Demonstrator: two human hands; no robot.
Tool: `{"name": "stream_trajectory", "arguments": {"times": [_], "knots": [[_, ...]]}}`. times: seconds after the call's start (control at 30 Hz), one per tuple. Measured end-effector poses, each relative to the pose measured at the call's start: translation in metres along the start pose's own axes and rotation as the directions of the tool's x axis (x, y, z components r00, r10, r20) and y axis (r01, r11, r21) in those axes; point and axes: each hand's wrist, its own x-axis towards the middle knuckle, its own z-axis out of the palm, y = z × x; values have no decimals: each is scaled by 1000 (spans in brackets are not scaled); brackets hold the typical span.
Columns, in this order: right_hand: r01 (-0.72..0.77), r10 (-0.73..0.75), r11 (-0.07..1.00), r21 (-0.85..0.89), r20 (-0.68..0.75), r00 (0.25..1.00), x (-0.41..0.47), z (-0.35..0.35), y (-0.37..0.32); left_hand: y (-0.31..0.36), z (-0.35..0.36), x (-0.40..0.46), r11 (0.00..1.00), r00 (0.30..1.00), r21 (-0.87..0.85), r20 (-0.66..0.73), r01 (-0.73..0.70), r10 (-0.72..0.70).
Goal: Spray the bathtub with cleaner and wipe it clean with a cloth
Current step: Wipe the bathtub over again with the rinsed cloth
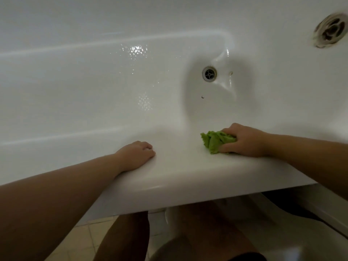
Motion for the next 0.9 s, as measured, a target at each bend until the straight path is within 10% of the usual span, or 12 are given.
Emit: {"name": "stream_trajectory", "arguments": {"times": [0.13,0.4,0.67,0.9], "knots": [[-133,130,990,-47,-57,990,42,16,-31,-24,-7,-3,999,999,3,-34,36,-36],[213,-215,974,81,16,977,-12,46,-112,-59,-15,-4,998,997,-6,-46,61,-61],[-123,123,992,-3,-35,992,61,45,-107,-74,-18,4,1000,999,-9,-45,30,-31],[118,-120,991,64,24,992,19,72,-169,-93,-19,19,1000,998,-15,-52,20,-21]]}}
